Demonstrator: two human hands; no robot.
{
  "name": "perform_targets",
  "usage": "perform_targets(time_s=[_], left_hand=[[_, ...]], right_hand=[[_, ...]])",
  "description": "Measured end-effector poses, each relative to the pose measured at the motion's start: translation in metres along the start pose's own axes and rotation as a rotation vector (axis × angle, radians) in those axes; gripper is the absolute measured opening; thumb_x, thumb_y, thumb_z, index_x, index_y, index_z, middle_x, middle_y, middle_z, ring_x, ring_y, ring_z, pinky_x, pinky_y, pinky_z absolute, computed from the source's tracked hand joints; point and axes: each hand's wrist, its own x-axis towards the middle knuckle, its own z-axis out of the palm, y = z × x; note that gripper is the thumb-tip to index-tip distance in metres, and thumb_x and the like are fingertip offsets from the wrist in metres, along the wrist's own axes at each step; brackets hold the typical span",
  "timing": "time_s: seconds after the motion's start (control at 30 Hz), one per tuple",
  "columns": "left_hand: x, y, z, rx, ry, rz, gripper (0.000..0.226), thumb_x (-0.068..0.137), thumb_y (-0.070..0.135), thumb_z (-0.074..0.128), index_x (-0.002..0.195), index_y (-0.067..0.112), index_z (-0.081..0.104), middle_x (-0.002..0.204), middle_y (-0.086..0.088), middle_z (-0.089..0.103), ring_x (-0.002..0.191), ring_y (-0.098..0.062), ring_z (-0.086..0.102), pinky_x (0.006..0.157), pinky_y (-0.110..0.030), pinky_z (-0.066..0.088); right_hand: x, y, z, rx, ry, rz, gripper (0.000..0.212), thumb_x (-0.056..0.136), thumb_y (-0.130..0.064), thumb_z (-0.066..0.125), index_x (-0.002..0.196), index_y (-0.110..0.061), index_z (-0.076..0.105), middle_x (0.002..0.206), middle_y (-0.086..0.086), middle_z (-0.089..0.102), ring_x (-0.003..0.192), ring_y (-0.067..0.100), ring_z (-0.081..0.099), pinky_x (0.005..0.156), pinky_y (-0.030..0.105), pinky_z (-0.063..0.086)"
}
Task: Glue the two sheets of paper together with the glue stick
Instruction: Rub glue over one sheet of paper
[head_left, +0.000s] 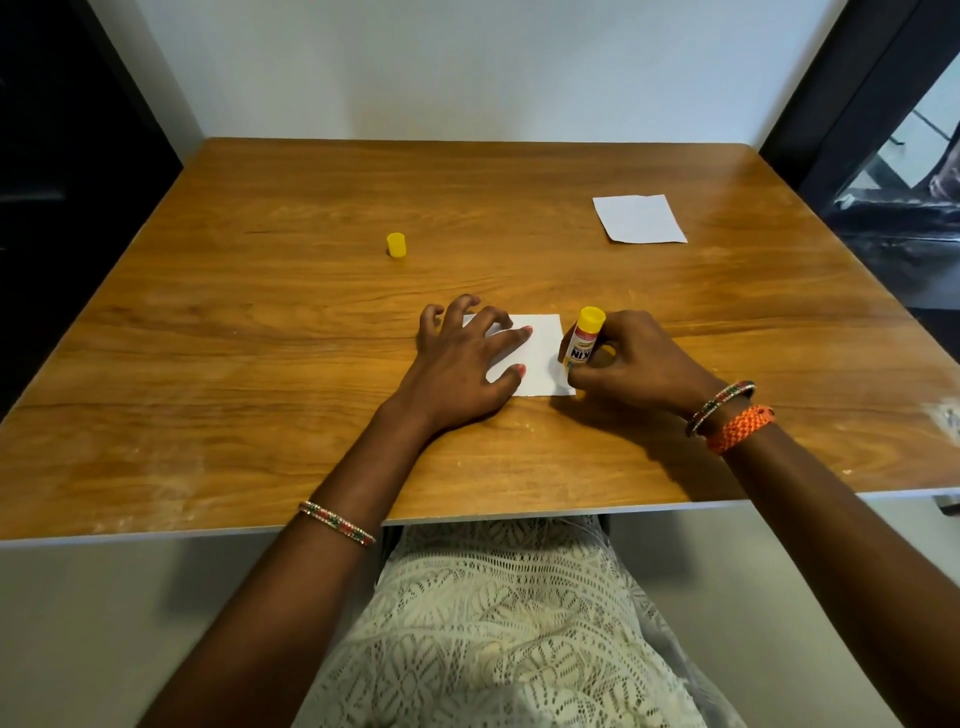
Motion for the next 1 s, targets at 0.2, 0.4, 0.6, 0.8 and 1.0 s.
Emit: perform_targets(time_s=[0.2, 0.4, 0.6, 0.8, 1.0], left_hand=[[0.000, 0.000, 0.000, 0.008, -0.007, -0.004, 0.051, 0.085, 0.054, 0.035, 0.133, 0.038, 0.044, 0.137, 0.007, 0.043, 0.138, -0.023, 0.017, 0.106, -0.045, 0.009], [0.000, 0.000, -0.001, 0.010, -0.001, 0.006, 0.051, 0.086, 0.052, 0.035, 0.133, 0.036, 0.045, 0.136, 0.006, 0.045, 0.138, -0.024, 0.019, 0.105, -0.046, 0.011], [-0.002, -0.001, 0.000, 0.019, 0.039, 0.030, 0.054, 0.083, 0.054, 0.031, 0.130, 0.031, 0.048, 0.131, 0.004, 0.048, 0.134, -0.025, 0.026, 0.104, -0.048, 0.015], [-0.005, -0.001, 0.001, -0.037, 0.124, 0.044, 0.050, 0.079, 0.055, 0.038, 0.118, 0.029, 0.056, 0.118, 0.002, 0.051, 0.122, -0.022, 0.037, 0.097, -0.038, 0.014], [-0.002, 0.001, -0.005, -0.256, 0.313, -0.090, 0.022, 0.088, 0.038, 0.043, 0.099, 0.026, 0.059, 0.098, 0.010, 0.055, 0.104, -0.012, 0.045, 0.089, -0.028, 0.018]], right_hand=[[-0.005, -0.001, 0.000, 0.006, -0.004, 0.017, 0.030, 0.075, -0.015, 0.072, 0.104, -0.010, 0.065, 0.098, 0.002, 0.065, 0.086, 0.013, 0.061, 0.072, 0.019, 0.050], [-0.008, -0.001, 0.000, 0.018, -0.055, 0.062, 0.035, 0.076, -0.016, 0.071, 0.110, -0.010, 0.063, 0.101, 0.002, 0.064, 0.088, 0.014, 0.061, 0.070, 0.016, 0.049], [0.001, -0.005, -0.015, 0.203, -0.056, 0.141, 0.021, 0.085, -0.010, 0.062, 0.106, -0.012, 0.059, 0.097, 0.003, 0.064, 0.089, 0.016, 0.063, 0.078, 0.026, 0.051], [0.029, -0.015, -0.019, 0.498, 0.031, 0.128, 0.021, 0.084, -0.005, 0.064, 0.101, -0.014, 0.056, 0.093, 0.004, 0.063, 0.086, 0.016, 0.063, 0.077, 0.031, 0.054], [0.064, -0.014, -0.001, 0.902, 0.234, 0.269, 0.021, 0.082, -0.006, 0.067, 0.097, -0.016, 0.057, 0.082, 0.003, 0.058, 0.066, 0.010, 0.050, 0.057, 0.026, 0.043]])
